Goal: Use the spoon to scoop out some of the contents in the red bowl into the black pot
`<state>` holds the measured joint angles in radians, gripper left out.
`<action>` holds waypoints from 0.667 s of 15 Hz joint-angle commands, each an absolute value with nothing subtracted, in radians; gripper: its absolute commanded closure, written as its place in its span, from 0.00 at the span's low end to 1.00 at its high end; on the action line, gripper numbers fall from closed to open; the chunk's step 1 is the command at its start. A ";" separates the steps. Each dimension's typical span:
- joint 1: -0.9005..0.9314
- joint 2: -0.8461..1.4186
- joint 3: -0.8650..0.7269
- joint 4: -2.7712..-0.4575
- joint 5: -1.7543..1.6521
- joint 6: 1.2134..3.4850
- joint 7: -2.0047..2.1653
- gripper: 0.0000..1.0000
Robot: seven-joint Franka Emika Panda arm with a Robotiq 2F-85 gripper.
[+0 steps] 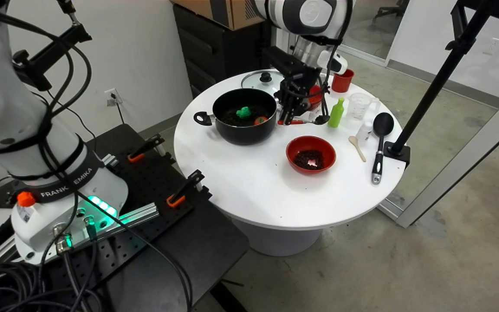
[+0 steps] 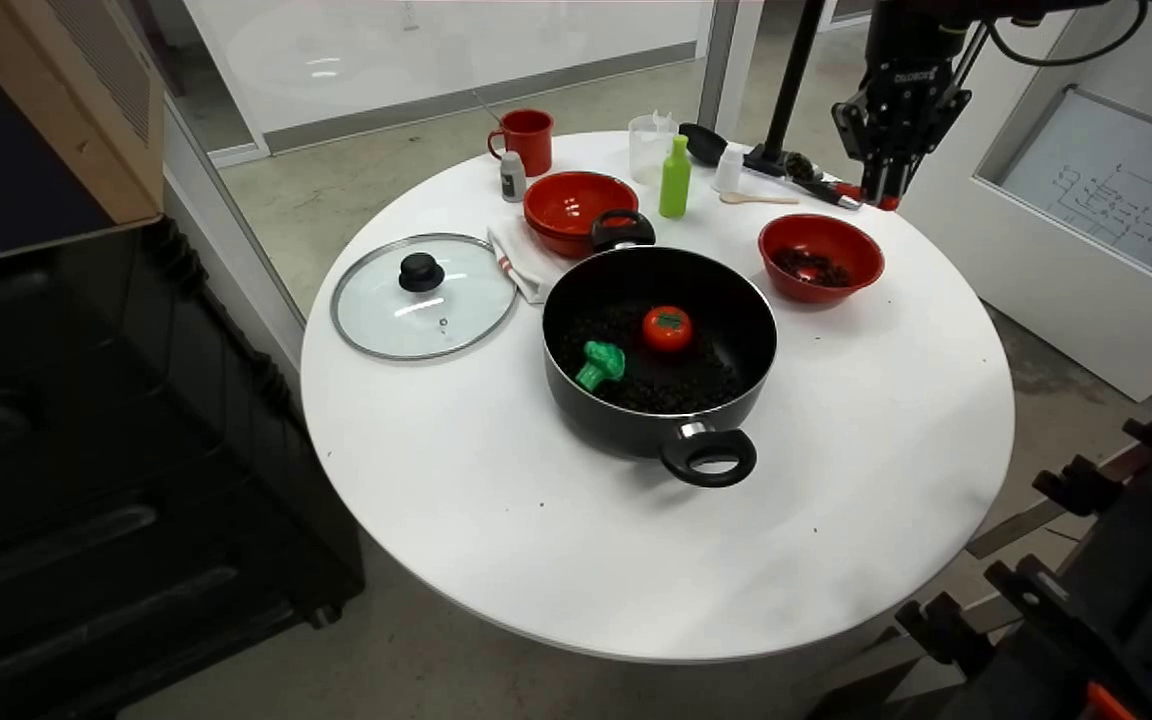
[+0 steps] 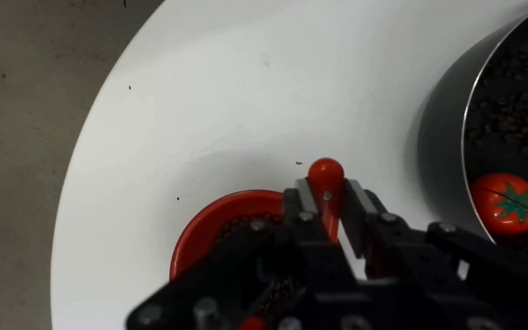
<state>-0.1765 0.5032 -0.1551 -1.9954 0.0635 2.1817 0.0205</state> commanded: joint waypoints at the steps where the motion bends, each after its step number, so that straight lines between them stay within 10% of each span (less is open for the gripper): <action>1: -0.171 0.474 -0.142 -2.000 0.052 2.122 0.017 0.95; 10: -0.067 0.312 -0.044 -2.162 0.020 2.131 -0.034 0.95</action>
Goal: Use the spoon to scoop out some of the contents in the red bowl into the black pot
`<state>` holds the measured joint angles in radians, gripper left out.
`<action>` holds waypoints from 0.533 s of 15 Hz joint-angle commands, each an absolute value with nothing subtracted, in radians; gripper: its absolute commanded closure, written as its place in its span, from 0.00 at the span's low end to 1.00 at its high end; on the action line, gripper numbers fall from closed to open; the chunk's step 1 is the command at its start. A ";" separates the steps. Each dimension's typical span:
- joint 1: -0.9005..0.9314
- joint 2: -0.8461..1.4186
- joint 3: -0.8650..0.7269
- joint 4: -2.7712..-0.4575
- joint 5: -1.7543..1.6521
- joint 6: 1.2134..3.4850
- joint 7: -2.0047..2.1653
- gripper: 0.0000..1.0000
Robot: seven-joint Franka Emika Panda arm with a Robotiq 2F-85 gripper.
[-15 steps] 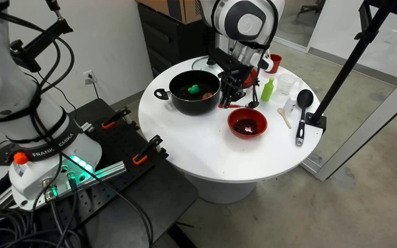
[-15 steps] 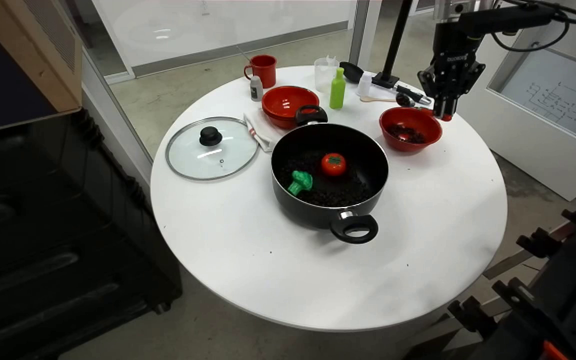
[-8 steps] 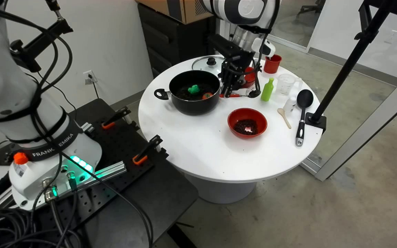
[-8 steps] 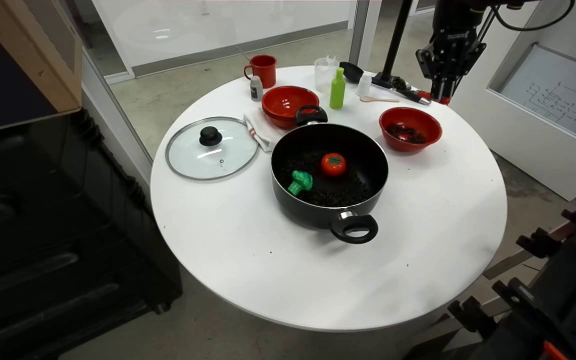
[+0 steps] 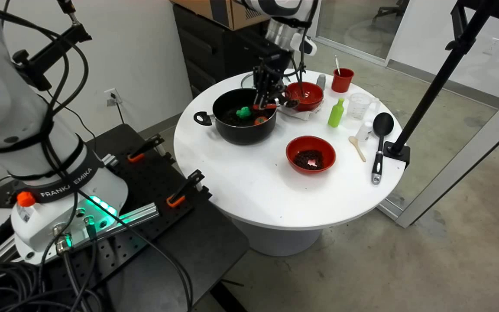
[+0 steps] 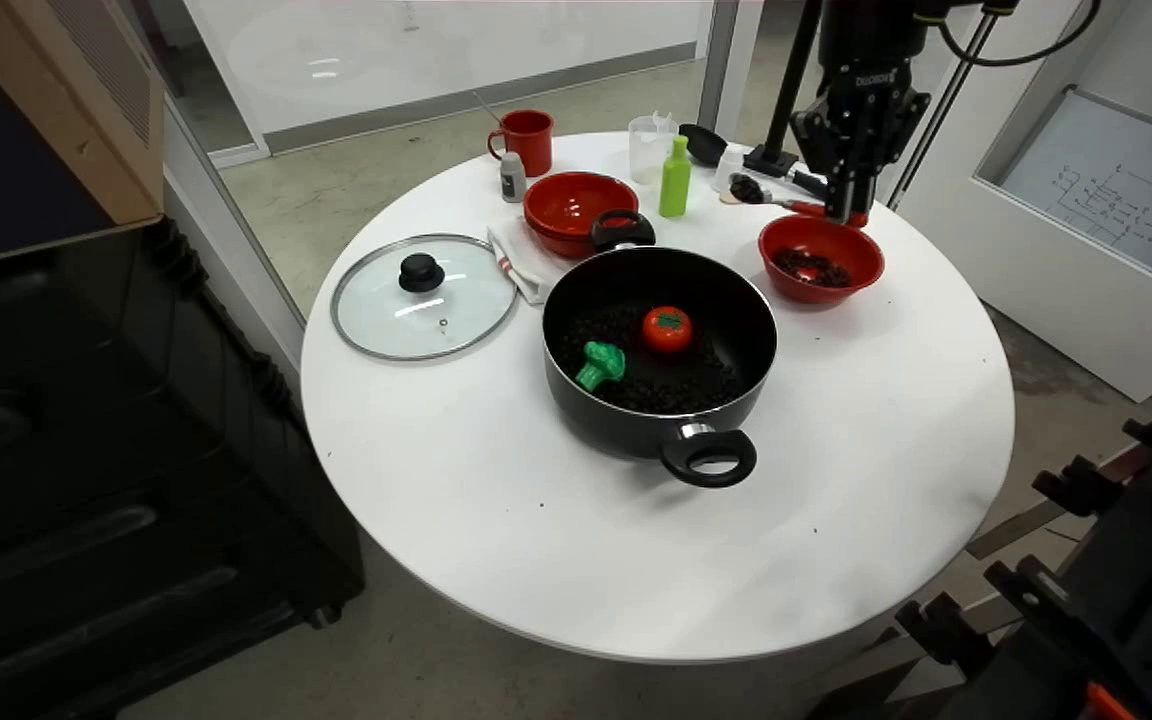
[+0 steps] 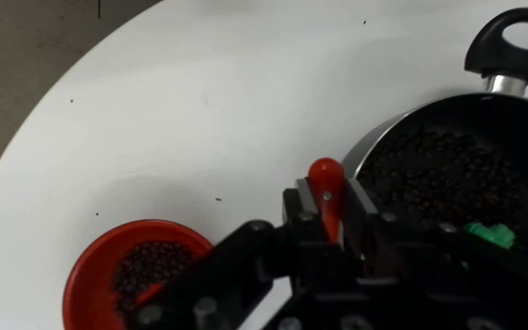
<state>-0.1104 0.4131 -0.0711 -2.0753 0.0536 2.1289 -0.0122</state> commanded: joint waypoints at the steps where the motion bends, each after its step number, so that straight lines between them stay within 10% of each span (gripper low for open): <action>1: -0.049 0.293 -0.028 -2.177 0.013 2.128 -0.040 0.95; 8: 0.069 0.228 0.045 -2.264 -0.099 2.095 -0.013 0.95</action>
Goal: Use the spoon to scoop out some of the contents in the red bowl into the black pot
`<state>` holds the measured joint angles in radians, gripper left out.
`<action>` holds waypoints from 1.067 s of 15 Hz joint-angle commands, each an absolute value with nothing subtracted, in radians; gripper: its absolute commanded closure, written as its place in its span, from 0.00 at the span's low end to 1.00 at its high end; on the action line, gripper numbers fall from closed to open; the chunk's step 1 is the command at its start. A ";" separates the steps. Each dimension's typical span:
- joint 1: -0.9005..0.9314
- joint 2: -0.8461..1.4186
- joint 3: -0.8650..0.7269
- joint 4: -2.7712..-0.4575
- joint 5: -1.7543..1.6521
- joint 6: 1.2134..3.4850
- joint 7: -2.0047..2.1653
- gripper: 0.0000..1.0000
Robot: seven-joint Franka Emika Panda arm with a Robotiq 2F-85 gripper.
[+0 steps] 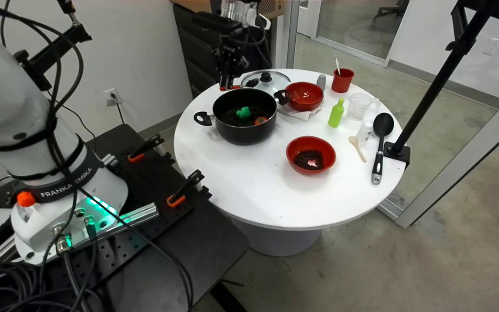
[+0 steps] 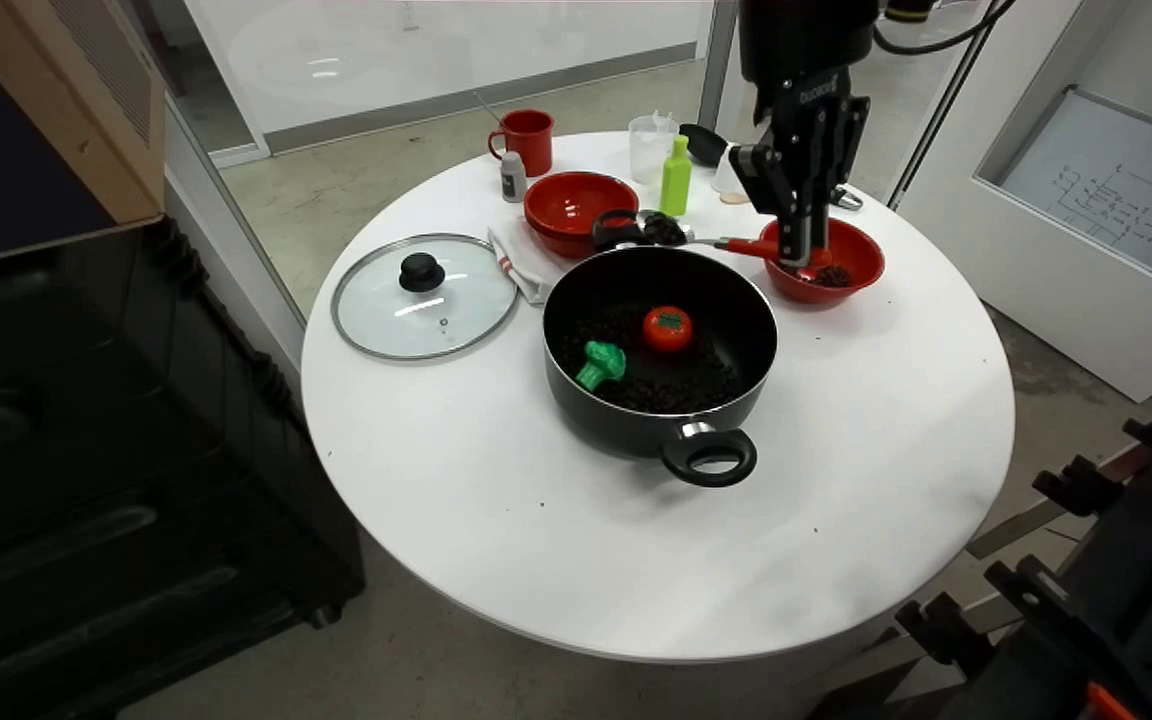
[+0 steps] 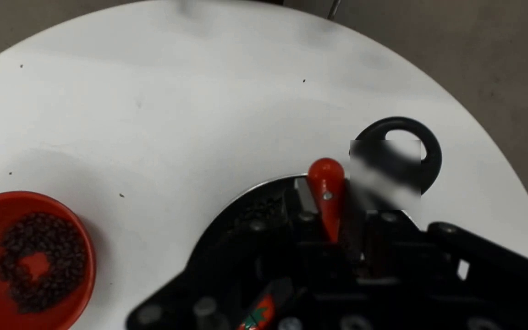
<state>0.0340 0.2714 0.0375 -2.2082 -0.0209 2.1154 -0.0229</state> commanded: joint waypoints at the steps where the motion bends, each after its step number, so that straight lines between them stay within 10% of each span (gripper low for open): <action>1: 0.085 0.226 0.046 -2.278 -0.138 2.086 0.002 0.95; 16: 0.194 0.156 0.072 -2.471 -1.032 2.079 0.410 0.95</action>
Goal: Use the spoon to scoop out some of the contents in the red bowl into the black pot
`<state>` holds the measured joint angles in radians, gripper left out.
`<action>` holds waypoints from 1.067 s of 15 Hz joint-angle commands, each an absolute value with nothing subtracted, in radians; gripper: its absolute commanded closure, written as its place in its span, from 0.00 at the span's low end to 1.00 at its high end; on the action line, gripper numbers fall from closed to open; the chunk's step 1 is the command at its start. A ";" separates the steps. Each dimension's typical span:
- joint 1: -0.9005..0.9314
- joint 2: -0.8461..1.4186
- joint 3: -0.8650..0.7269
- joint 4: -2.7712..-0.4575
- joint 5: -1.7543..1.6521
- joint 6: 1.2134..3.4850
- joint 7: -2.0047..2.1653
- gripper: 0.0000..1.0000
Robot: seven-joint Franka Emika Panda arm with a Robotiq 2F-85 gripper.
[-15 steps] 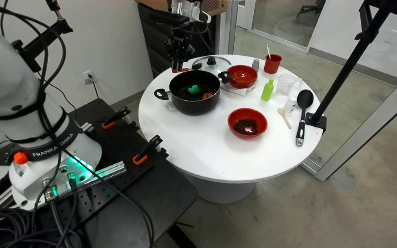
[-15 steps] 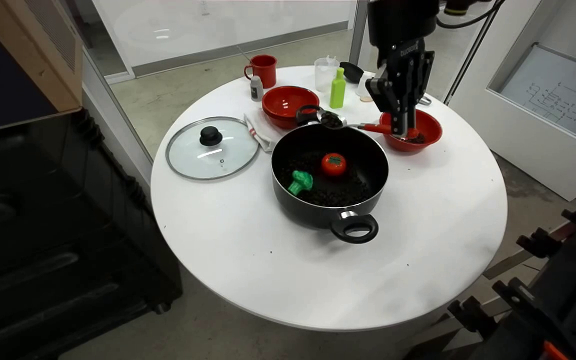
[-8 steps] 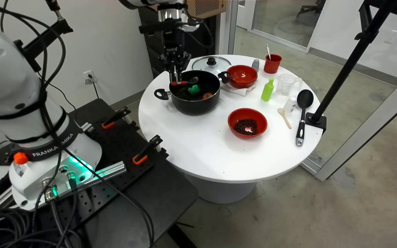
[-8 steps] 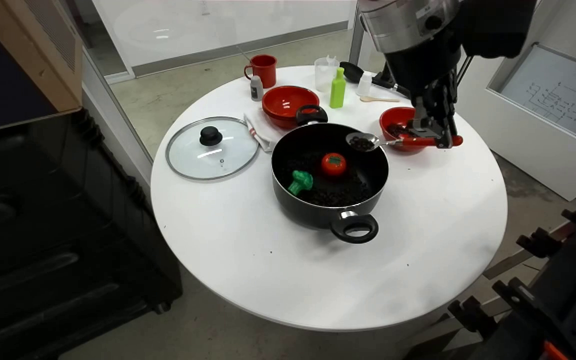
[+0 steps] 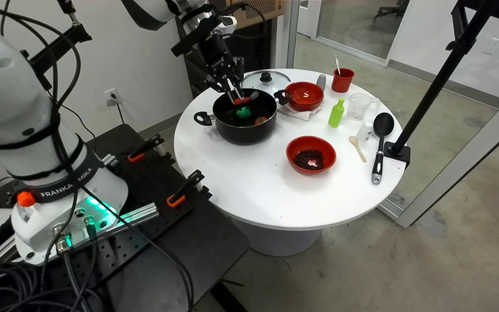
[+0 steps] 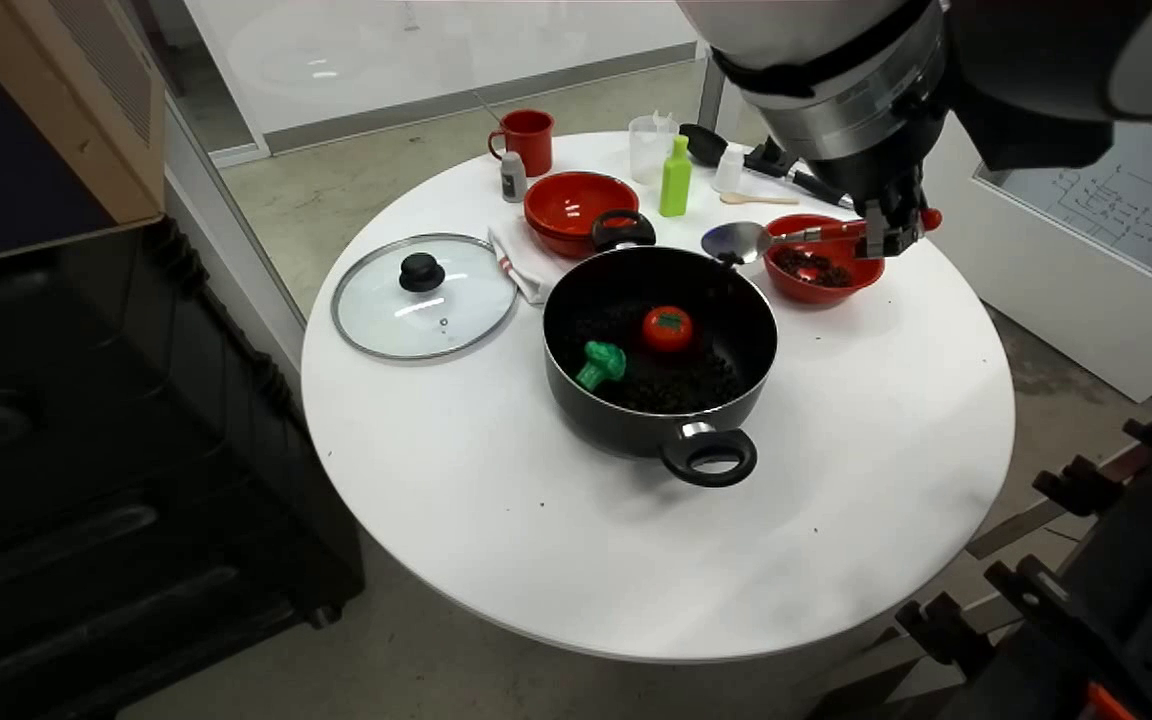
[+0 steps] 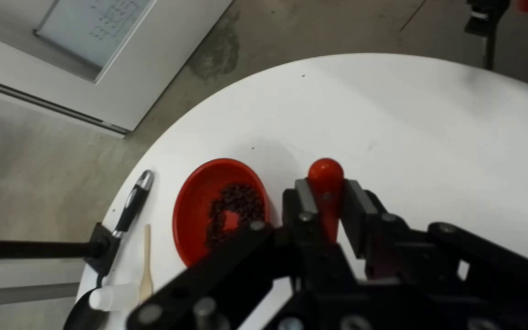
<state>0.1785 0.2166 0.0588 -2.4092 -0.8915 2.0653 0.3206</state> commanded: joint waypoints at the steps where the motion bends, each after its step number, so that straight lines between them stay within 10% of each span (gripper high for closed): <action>1: 0.196 0.147 0.080 -2.484 -1.091 2.079 0.446 0.95; 16: -0.001 0.019 0.002 -2.567 -0.757 2.271 0.331 0.95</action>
<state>0.0535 0.0884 0.0500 -2.5158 -0.8409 2.1967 0.3805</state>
